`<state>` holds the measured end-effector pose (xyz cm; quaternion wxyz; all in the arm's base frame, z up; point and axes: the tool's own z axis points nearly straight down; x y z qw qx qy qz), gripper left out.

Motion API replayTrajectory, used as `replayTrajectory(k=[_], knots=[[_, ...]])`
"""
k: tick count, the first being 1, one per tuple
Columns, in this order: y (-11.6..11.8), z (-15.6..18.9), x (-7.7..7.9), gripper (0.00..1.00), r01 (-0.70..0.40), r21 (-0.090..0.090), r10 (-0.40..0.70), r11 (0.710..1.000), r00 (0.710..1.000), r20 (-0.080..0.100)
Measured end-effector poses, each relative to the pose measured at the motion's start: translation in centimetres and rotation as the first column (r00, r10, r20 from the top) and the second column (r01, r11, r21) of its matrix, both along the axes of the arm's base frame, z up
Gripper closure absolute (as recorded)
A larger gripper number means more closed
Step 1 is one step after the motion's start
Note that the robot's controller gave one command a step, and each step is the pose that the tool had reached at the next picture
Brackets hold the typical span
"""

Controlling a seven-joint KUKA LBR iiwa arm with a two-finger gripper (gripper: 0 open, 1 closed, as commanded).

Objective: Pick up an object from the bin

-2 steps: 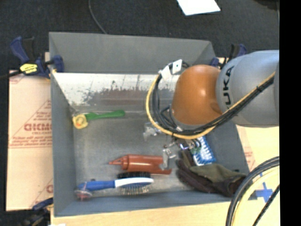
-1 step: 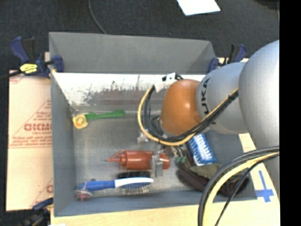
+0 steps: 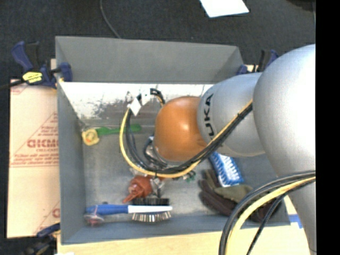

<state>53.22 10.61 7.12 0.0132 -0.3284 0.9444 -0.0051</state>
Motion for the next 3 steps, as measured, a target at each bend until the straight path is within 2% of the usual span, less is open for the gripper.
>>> replayTrajectory(k=[1,3], knots=[[0.0,0.0,0.0,1.00,-0.001,0.000,0.001,1.000,1.000,0.000],[0.0,3.1,0.0,1.00,0.002,0.000,-0.002,1.000,1.000,0.000]])
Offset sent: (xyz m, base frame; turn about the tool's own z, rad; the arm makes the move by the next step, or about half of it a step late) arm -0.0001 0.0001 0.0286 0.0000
